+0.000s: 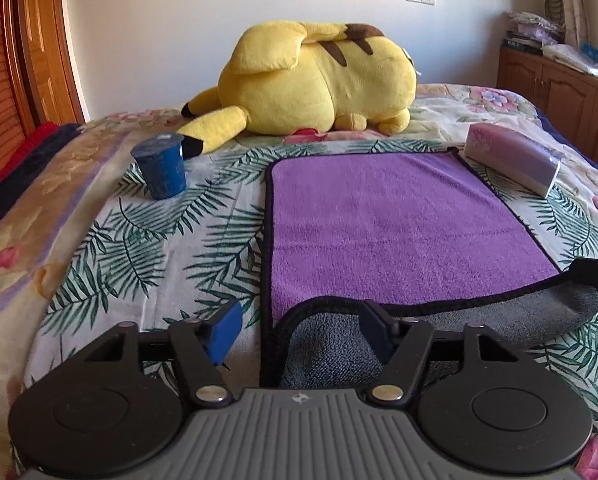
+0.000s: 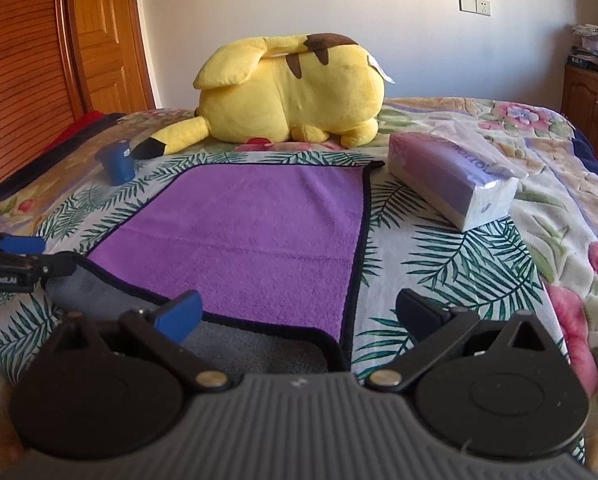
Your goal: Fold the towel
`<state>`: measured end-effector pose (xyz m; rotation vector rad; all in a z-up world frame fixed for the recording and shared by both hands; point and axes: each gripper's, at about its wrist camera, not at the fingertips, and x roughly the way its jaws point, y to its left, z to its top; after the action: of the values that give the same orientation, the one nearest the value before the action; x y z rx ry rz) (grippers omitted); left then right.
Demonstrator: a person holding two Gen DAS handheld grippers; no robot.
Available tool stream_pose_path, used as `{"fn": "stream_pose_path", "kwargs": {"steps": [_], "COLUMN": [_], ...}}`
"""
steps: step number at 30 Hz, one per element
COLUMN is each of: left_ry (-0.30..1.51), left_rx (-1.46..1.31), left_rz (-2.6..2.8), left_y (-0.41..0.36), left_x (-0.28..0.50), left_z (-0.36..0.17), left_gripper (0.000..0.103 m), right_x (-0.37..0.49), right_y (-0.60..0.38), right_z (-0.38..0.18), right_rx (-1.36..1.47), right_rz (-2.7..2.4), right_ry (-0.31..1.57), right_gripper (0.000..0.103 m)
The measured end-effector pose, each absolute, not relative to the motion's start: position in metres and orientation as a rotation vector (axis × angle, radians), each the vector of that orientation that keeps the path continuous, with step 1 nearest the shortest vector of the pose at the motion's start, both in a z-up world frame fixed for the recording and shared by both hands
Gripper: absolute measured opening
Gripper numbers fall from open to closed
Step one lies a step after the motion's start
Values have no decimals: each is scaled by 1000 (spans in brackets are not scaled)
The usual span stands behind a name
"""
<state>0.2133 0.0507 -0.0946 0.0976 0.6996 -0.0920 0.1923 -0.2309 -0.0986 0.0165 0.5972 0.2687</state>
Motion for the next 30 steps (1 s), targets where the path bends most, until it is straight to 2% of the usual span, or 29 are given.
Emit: {"fn": "stream_pose_path", "kwargs": {"steps": [4, 7, 9, 10, 11, 15, 21, 27, 30], "left_ry": [741, 749, 752, 755, 758, 774, 775, 773, 769], "left_rx": [84, 89, 89, 89, 89, 107, 105, 103, 100], "left_rz": [-106, -115, -115, -116, -116, -117, -118, -118, -118], "left_y": [52, 51, 51, 50, 50, 48, 49, 50, 50], "left_x": [216, 214, 214, 214, 213, 213, 212, 212, 212], "left_z": [-104, -107, -107, -108, -110, -116, -117, -117, -116], "left_gripper": [48, 42, 40, 39, 38, 37, 37, 37, 31], "right_x": [196, 197, 198, 199, 200, 202, 206, 207, 207], "right_y": [-232, -232, -232, -233, -233, -235, -240, -239, -239], "right_z": [-102, -104, -105, -106, -107, -110, -113, -115, -116], "right_rx": [18, 17, 20, 23, 24, 30, 47, 49, 48], "right_rz": [277, 283, 290, 294, 297, 300, 305, 319, 329], "right_ry": [619, 641, 656, 668, 679, 708, 746, 789, 806], "right_gripper": [103, 102, 97, 89, 87, 86, 77, 64, 53]}}
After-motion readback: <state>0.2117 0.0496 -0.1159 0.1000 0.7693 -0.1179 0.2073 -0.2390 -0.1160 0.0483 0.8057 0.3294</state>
